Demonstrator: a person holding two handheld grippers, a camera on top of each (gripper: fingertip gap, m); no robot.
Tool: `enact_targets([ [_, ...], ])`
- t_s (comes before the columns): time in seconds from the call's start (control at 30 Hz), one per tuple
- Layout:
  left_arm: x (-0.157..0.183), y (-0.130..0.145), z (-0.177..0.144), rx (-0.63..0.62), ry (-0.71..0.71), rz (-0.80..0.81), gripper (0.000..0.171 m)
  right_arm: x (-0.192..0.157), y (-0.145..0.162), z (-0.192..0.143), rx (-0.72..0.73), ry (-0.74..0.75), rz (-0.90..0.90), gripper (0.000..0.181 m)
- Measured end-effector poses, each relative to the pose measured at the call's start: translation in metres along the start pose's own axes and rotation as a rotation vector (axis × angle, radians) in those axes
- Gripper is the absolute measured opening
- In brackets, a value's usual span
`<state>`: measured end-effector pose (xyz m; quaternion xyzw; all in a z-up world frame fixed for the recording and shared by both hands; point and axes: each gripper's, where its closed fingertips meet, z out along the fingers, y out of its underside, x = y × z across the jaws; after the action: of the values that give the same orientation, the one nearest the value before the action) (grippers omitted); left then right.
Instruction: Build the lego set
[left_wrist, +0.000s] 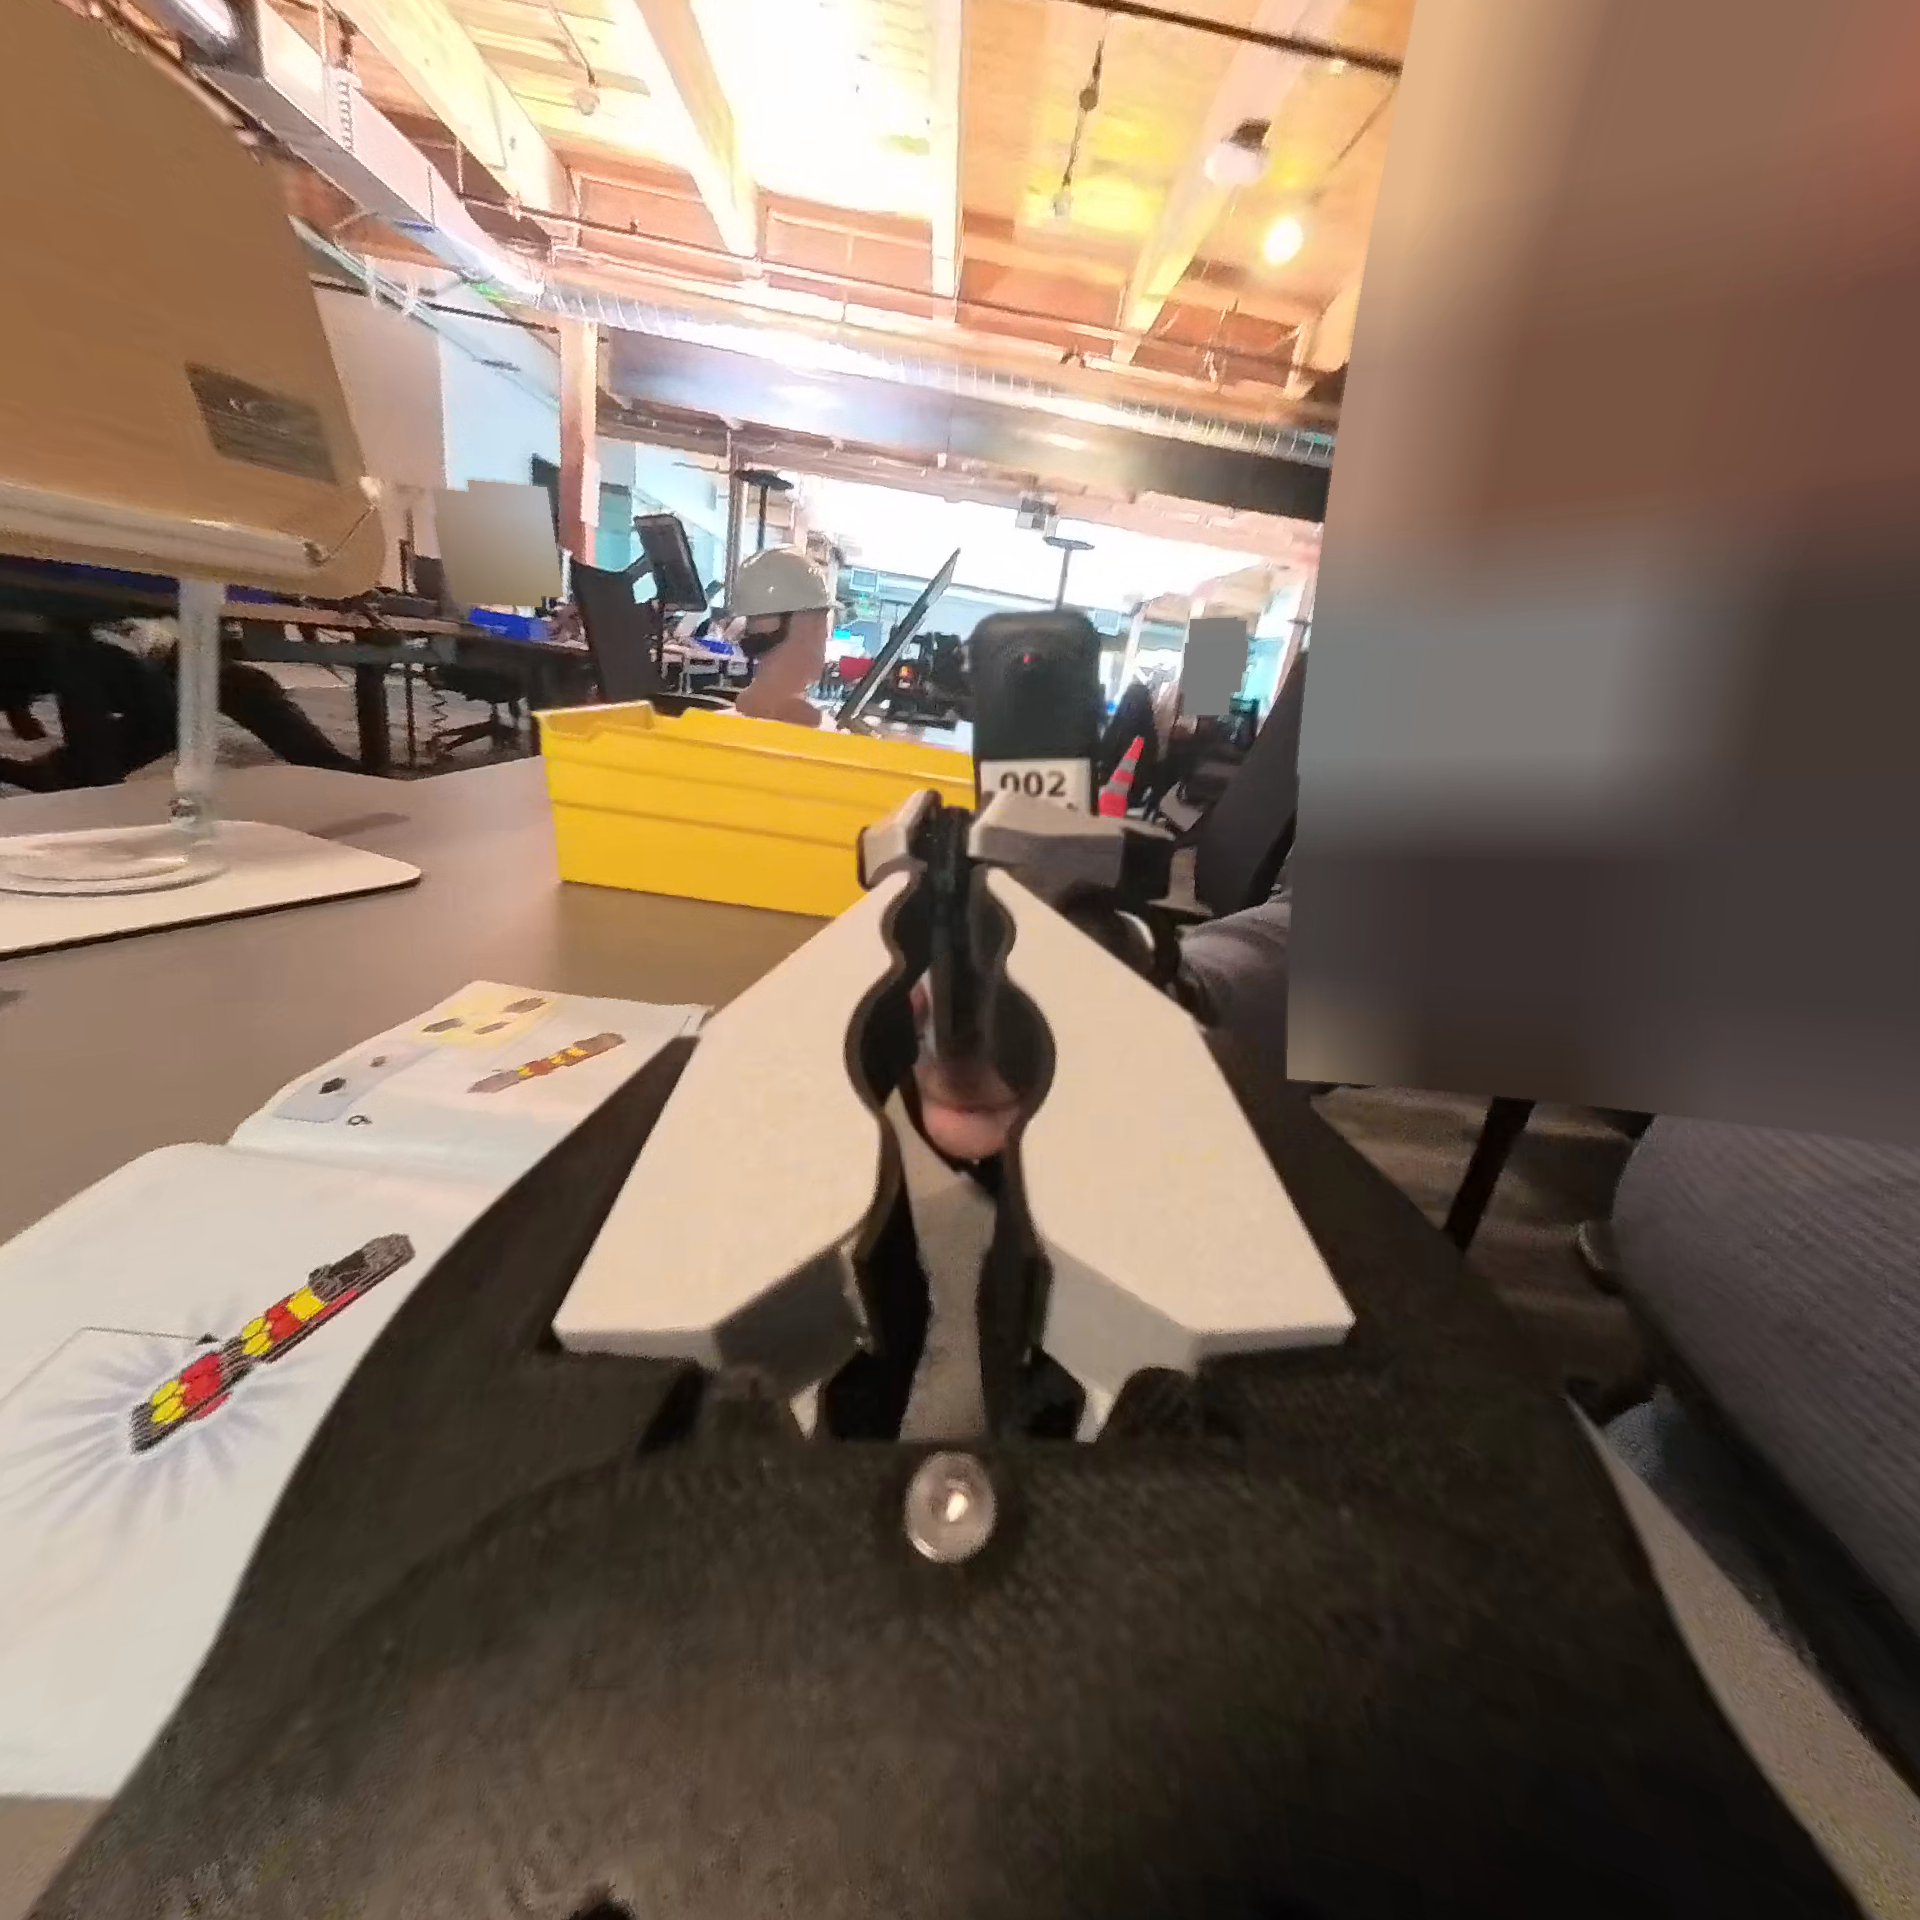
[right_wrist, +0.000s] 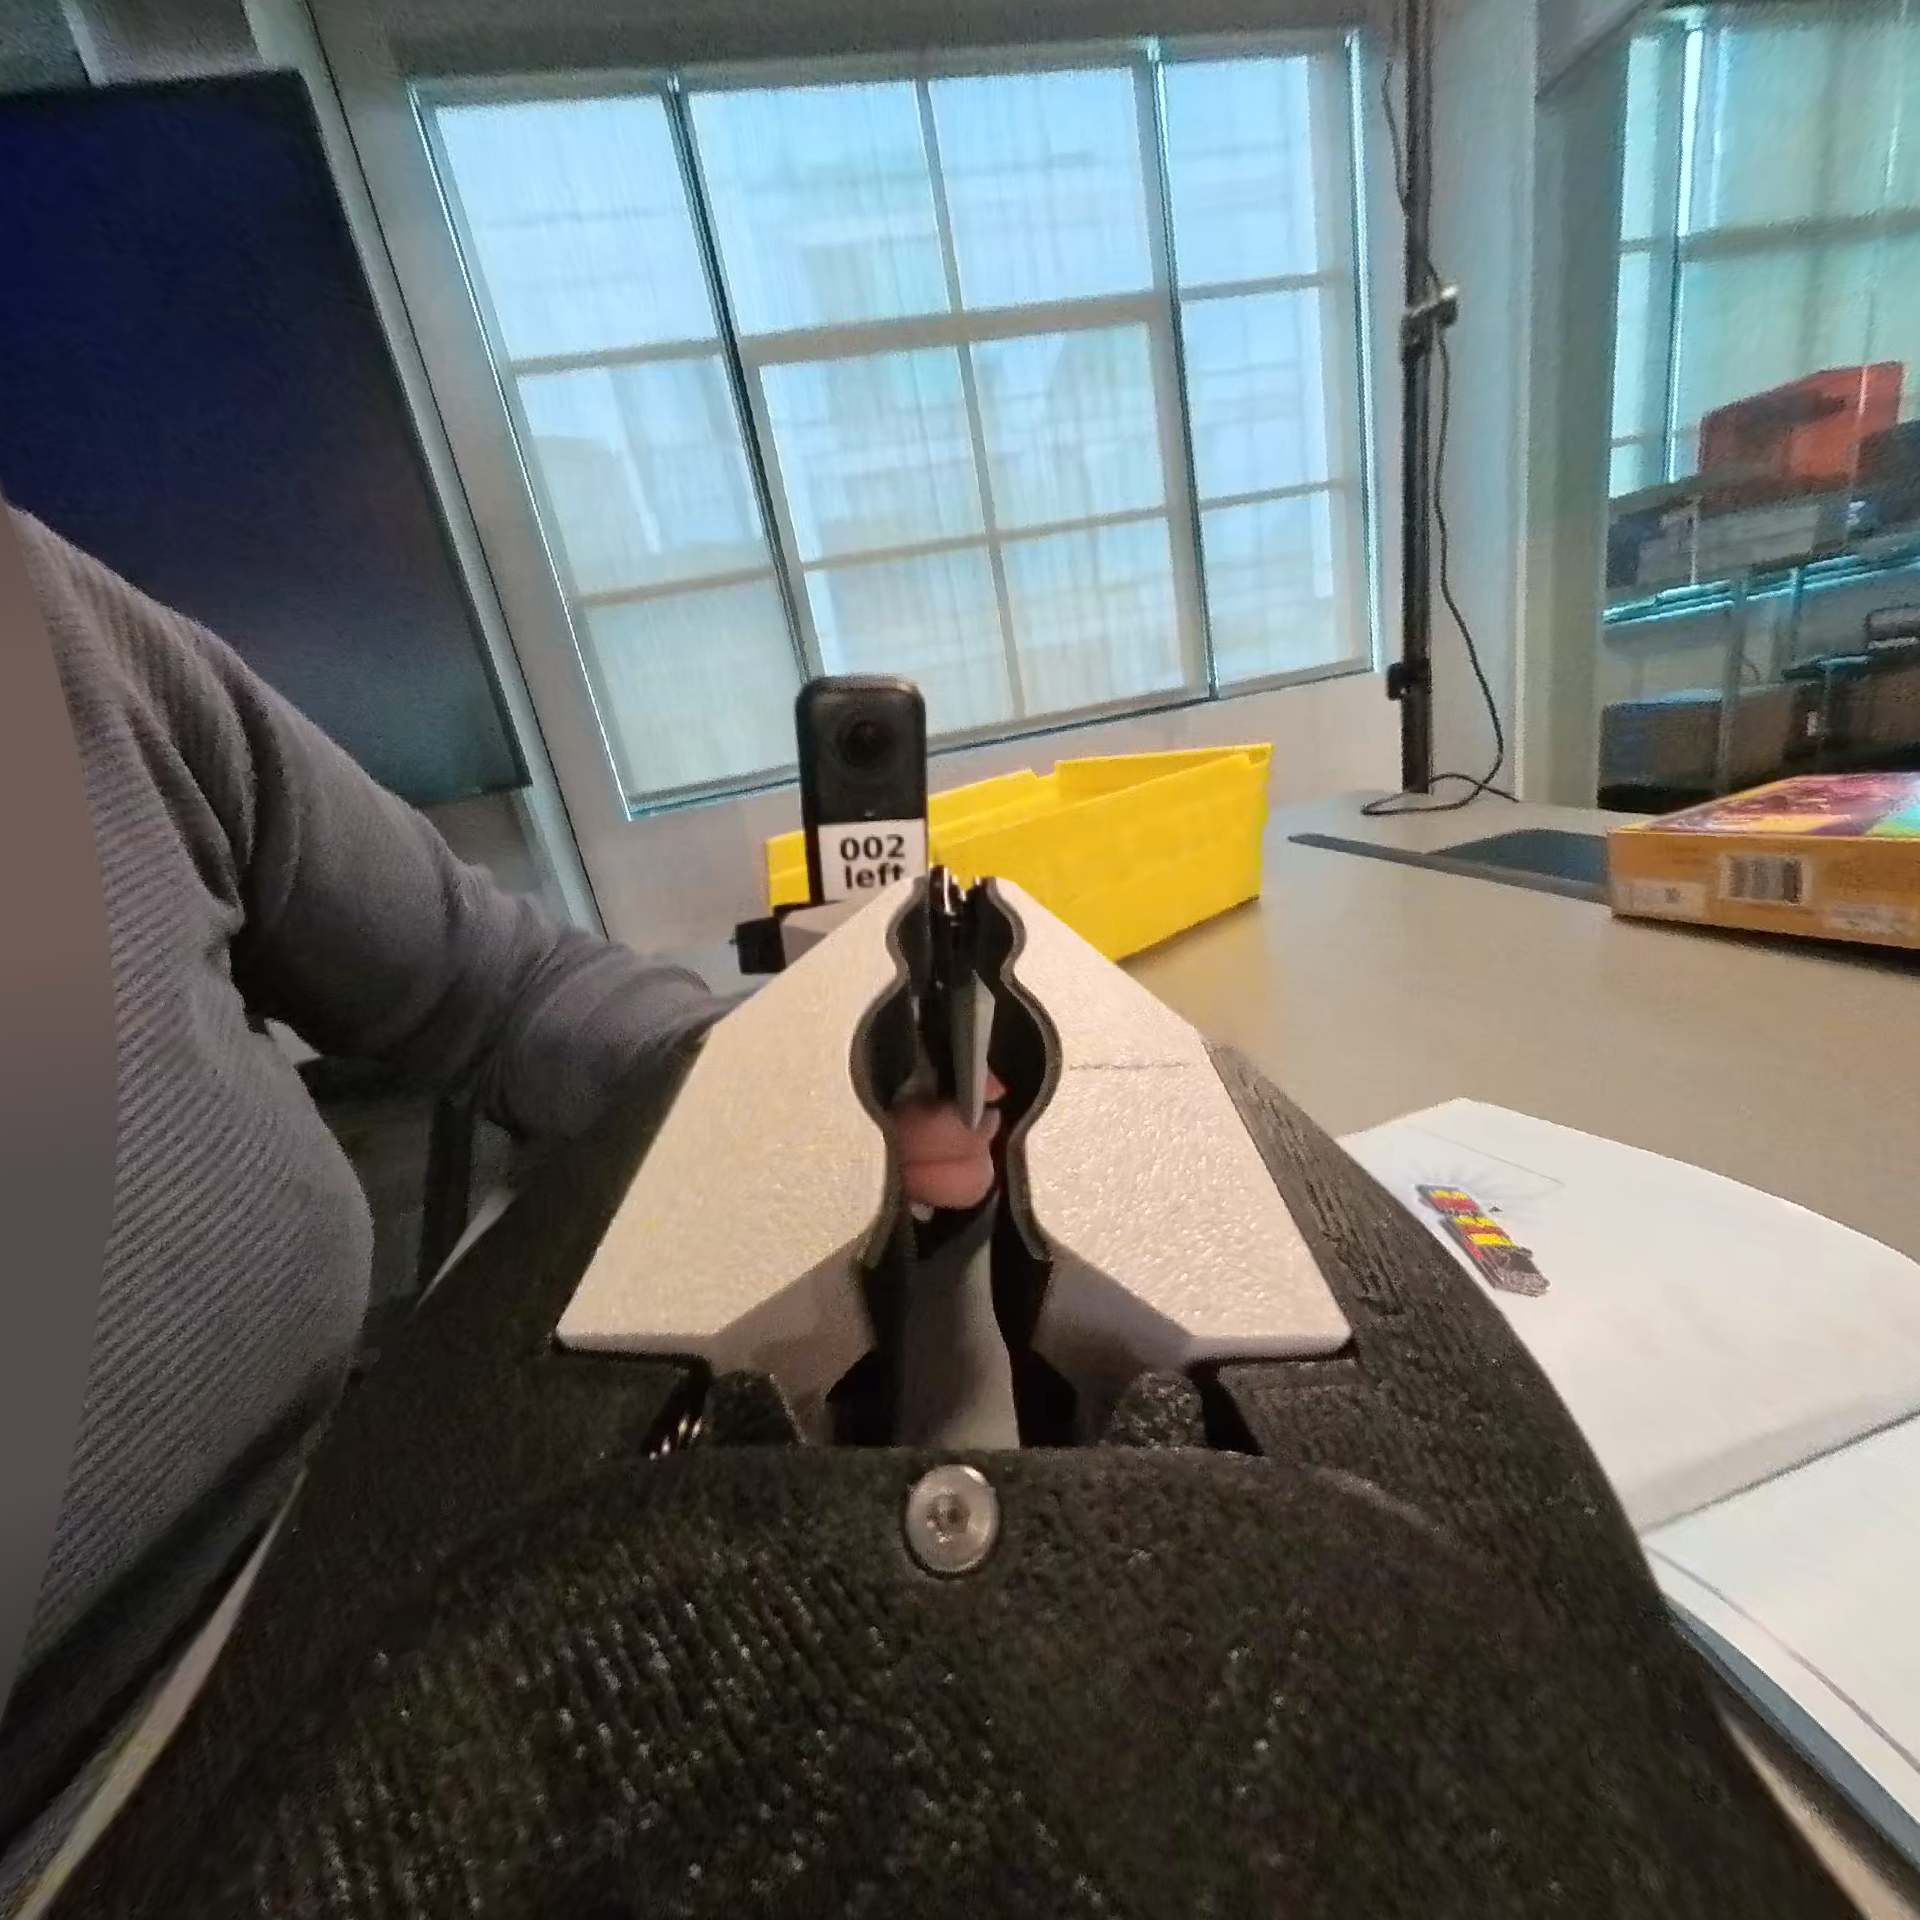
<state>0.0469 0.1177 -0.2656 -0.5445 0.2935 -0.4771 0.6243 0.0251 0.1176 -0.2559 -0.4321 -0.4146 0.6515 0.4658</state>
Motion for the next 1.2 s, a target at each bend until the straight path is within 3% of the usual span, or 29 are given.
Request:
enact_targets([
  [0.13, 0.001, 0.004, -0.002, -0.049, -0.038, 0.076, 0.005, -0.002, 0.005, 0.0, -0.041, -0.03, -0.048, 0.007],
  [0.23, -0.004, 0.003, -0.003, -0.045, -0.109, 0.182, 0.005, 0.001, 0.001, 0.0, -0.042, 0.026, -0.276, 0.01],
  [0.33, -0.011, 0.0, -0.004, -0.045, -0.208, 0.336, 0.006, 0.008, -0.025, -0.011, 0.024, 0.166, -0.595, 0.033],
  [0.47, -0.028, -0.003, 0.003, -0.049, -0.341, 0.442, 0.006, 0.053, -0.068, -0.049, 0.043, 0.471, -0.889, 0.047],
  [0.63, -0.054, -0.01, 0.036, 0.017, -0.531, 0.549, 0.006, 0.131, -0.076, -0.108, -0.132, 0.785, -1.135, 0.063],
  [0.7, -0.062, -0.006, 0.059, 0.026, -0.541, 0.544, 0.006, 0.155, -0.074, -0.123, -0.155, 0.839, -1.114, 0.065],
  [0.83, -0.093, -0.001, 0.093, -0.017, -0.578, 0.62, 0.006, 0.188, -0.09, -0.144, -0.07, 0.93, -0.983, 0.07],
  [0.93, -0.113, -0.002, 0.091, -0.016, -0.634, 0.574, 0.006, 0.194, -0.093, -0.143, -0.032, 0.898, -0.93, 0.07],
  [1.03, -0.104, -0.008, 0.084, 0.041, -0.59, 0.508, 0.006, 0.189, -0.086, -0.134, -0.044, 0.832, -0.926, 0.071],
  [1.2, -0.091, -0.009, 0.083, 0.023, -0.545, 0.603, 0.006, 0.177, -0.076, -0.126, -0.088, 0.782, -0.962, 0.078],
])
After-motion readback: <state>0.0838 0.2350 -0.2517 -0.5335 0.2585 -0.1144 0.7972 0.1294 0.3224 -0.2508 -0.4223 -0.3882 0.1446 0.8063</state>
